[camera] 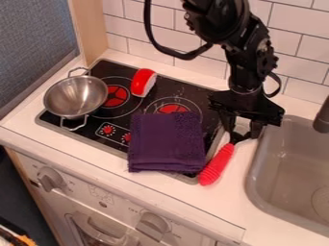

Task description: Moving red spoon on purple object

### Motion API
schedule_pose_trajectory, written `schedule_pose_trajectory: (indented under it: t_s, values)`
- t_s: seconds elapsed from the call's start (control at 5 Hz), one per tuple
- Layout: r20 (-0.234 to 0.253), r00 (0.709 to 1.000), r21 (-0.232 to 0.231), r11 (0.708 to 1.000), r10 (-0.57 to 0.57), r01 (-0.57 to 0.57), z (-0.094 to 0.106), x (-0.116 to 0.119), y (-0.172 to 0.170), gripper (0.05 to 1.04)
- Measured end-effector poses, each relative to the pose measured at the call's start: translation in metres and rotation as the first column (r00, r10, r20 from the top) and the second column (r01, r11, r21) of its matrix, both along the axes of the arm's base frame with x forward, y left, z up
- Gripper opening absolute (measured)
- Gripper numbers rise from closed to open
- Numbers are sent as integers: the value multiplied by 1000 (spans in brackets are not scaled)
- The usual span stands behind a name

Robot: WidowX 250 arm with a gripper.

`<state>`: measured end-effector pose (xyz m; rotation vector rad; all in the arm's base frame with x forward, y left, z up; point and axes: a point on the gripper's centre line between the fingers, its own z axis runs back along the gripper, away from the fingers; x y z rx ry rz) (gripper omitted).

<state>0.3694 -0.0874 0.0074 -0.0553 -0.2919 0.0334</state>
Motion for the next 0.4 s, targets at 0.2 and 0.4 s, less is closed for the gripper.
schedule_pose_trajectory:
  t_s: [0.2, 0.4]
  values:
    - [30, 999, -2, 999, 40, -40, 17, 4, 9, 570]
    - [83, 996, -12, 999, 46, -45, 39, 10, 14, 570]
